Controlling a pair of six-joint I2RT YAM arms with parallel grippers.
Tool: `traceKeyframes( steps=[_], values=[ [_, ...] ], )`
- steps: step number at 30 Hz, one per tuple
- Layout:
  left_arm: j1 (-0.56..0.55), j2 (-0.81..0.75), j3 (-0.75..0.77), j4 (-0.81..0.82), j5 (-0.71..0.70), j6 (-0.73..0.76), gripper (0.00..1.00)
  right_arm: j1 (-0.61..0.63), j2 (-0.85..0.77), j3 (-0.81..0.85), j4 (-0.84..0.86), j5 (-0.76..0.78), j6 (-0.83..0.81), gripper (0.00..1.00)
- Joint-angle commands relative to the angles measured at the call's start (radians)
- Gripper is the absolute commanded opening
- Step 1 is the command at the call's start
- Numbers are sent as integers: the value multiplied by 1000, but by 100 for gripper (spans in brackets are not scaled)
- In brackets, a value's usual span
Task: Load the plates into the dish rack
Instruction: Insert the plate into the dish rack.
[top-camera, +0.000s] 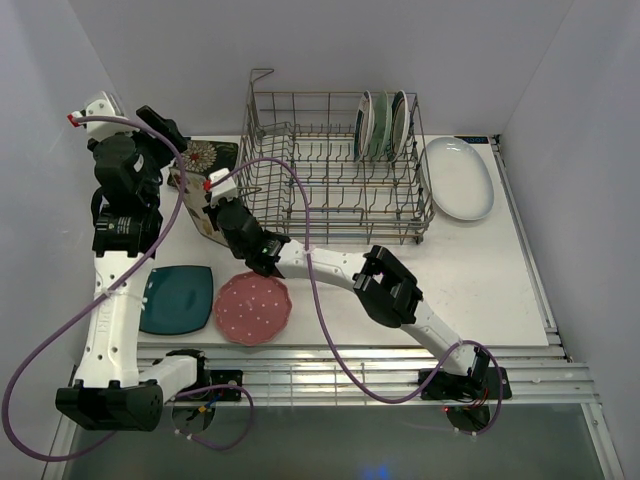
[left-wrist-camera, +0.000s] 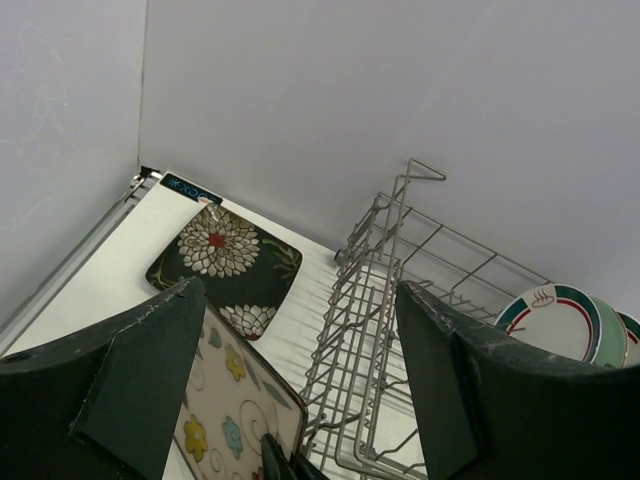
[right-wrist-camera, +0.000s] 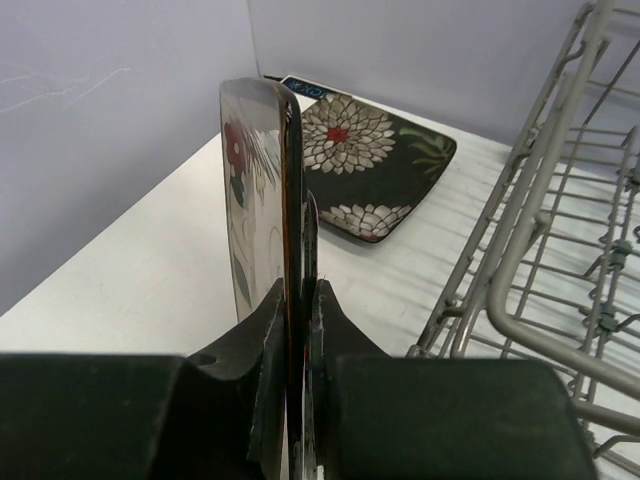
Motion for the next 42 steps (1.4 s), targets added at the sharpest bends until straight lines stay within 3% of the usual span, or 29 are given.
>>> traceKeyframes(
  steps=[1,13,18,25,42],
  values=[
    [4,-35,41,13,-36,48,87,-8,-56,78,338,40,-92,8],
    [4,-55,53,7,-87,143,92,-8,-81,107,440,34,-158,8],
    [4,-86,-16,39,-87,182,98,-8,-104,121,451,32,-177,8],
    [4,-141,-137,112,-121,229,98,-8,-174,121,443,16,-184,8],
    [4,-208,-267,168,-174,275,98,-5,-300,135,506,42,-270,8]
  ],
)
